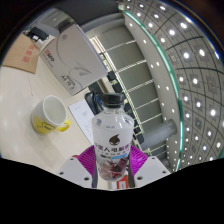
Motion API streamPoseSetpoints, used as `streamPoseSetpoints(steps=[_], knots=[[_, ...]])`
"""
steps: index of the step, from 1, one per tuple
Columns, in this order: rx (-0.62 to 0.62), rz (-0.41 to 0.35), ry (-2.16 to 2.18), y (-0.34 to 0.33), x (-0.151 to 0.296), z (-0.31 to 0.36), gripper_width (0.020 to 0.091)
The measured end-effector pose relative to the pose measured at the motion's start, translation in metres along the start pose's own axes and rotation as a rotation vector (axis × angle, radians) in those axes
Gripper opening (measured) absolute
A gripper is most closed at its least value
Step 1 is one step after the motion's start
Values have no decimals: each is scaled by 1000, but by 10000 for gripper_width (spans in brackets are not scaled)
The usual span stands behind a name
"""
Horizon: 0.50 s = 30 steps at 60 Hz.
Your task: Pour water
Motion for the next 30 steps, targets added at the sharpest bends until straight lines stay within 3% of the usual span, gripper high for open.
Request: streamPoseSetpoints(steps=[13,30], knots=[[-117,-87,-496,42,20,13,420],[-189,-164,-781,58,41,21,420]])
Point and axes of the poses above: the point between the fingertips, and its own axes, seen from behind it with the camera up: z to the left, x up, y forward, the way the camera looks, the point moved 2 cm from there along -y, backward, against the way the camera looks, and after that the axes turned 3 degrees about x, right-handed, at the moved point
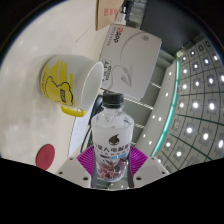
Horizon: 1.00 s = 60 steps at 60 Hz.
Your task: Pour water
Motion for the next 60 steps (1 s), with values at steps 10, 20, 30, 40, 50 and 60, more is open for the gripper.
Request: streamPoseSetpoints(steps=[10,20,30,40,50,60], knots=[[17,-24,63,-1,-1,-4,420],[99,-61,424,-10,-8,-19,420],[234,-87,944,-18,-25,-21,423],[357,-131,1372,-20,-37,0,422],[474,-155,1597,-15,-34,40,427],[524,-113,1688,-12,-39,84,430]])
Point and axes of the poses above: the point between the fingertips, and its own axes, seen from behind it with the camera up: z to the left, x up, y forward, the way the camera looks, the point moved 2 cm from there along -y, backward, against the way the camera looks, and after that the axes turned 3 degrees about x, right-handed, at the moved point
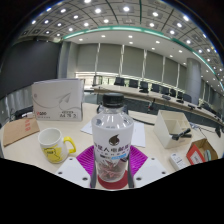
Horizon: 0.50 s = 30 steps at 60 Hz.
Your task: Pour water
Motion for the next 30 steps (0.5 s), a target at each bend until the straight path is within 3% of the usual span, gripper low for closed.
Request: streamPoseSetpoints(steps=[7,16,21,25,28,30], knots=[[-7,25,27,6,-29,-5,442],[-5,-31,62,3,-28,-9,517],[-7,14,76,2,-37,-9,621],[9,81,98,-2,-48,-7,876],[-7,94,122,-8,-48,-11,839],[-21,103,134,-16,-46,-13,862]])
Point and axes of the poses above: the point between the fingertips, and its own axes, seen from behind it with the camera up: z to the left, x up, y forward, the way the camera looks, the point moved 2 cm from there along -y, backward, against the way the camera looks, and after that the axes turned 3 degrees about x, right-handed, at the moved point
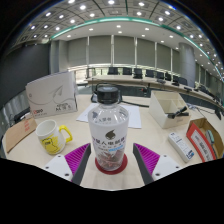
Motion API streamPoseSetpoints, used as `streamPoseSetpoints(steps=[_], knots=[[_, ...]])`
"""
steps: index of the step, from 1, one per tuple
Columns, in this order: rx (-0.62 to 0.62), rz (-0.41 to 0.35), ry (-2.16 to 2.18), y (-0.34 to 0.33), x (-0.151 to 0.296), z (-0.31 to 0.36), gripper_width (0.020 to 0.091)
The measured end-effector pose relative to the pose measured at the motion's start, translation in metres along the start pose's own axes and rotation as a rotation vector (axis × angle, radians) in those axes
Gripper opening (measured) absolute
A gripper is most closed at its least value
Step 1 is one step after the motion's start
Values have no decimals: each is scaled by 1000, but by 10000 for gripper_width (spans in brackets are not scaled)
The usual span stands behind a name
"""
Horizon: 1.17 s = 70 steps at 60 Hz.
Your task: Pour water
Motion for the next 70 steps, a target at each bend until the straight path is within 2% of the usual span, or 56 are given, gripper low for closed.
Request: streamPoseSetpoints(steps=[11,18,27,34,41,56,70], knots=[[-68,45,-3,-67,16,11,858],[-80,64,24,-121,30,39,862],[-156,119,29,-203,44,70,863],[-189,129,32,-260,52,99,862],[-205,153,35,-306,47,129,863],[-218,166,45,-354,37,169,864],[-205,171,34,-357,35,185,863]])
Point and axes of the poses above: the point between the fingertips, and its own axes, seen from behind it with the camera up: z to the left, x up, y forward, the way the camera looks, the point moved 2 cm from there along -y, backward, against the way the camera looks, and after that the axes turned 3 degrees about x, right-handed, at the moved point
